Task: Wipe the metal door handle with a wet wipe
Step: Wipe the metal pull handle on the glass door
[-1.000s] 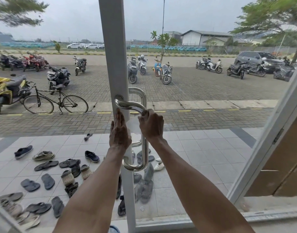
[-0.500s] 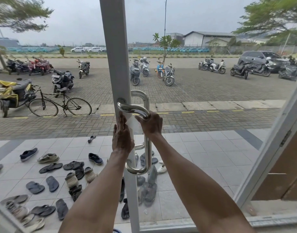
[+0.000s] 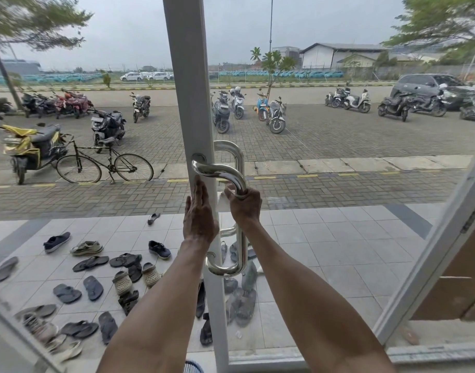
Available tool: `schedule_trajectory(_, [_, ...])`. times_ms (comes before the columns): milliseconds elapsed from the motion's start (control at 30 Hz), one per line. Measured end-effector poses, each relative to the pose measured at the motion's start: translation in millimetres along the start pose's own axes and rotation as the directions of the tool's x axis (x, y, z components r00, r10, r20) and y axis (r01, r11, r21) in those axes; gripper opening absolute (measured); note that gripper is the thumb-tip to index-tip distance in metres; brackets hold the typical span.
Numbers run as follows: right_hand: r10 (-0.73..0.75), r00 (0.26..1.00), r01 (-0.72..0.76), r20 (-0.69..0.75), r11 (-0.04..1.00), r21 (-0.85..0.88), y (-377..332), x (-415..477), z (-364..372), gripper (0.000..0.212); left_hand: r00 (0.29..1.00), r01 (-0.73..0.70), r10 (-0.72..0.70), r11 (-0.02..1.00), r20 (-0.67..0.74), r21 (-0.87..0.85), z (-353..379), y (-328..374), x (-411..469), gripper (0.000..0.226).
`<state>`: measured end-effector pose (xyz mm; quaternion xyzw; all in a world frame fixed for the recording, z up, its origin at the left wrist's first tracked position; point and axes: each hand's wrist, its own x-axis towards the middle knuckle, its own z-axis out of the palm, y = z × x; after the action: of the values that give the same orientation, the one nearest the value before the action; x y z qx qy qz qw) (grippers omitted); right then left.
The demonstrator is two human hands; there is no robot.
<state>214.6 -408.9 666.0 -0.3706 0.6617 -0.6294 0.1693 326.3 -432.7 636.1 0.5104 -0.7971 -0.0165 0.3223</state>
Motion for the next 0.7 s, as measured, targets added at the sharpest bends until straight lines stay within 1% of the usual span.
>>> schedule_trajectory(100, [-0.013,0.999,0.013,0.041,1.000,0.005,-5,2,-5,0.021,1.000,0.009,-0.009,1.000,-0.003,-0.008,-1,3,0,0.099])
schedule_trajectory(200, [-0.130,0.991,0.130,-0.002,0.991,-0.014,-19,5,-6,0.016,1.000,0.011,-0.011,1.000,0.003,0.009,-2,4,0,0.103])
schedule_trajectory(267, [-0.199,0.980,0.198,-0.008,0.979,-0.050,-26,10,-6,0.023,1.000,0.012,-0.012,1.000,-0.002,0.019,-1,3,0,0.104])
schedule_trajectory(333, [-0.212,0.977,0.211,-0.001,0.973,-0.091,-26,12,-5,0.029,1.000,0.013,-0.013,1.000,-0.002,0.022,-1,3,0,0.103])
schedule_trajectory(400, [-0.242,0.970,0.234,-0.028,0.958,-0.166,-18,12,-3,0.031,1.000,0.011,-0.011,1.000,-0.008,0.020,1,3,0,0.103])
schedule_trajectory(467, [-0.247,0.968,0.235,-0.038,0.954,-0.188,-7,12,-2,0.029,1.000,0.009,-0.009,1.000,-0.008,0.018,3,1,1,0.103])
schedule_trajectory(567, [-0.232,0.972,0.225,-0.027,0.959,-0.172,2,10,1,0.024,1.000,0.007,-0.006,1.000,-0.024,0.020,7,0,1,0.103])
schedule_trajectory(633, [-0.228,0.973,0.220,-0.041,0.965,-0.140,9,5,2,0.026,1.000,0.016,-0.015,1.000,-0.023,0.015,9,0,1,0.104])
schedule_trajectory(700, [-0.196,0.980,0.192,-0.020,0.974,-0.120,21,0,1,0.027,0.999,0.023,-0.023,1.000,-0.023,-0.005,11,1,1,0.105])
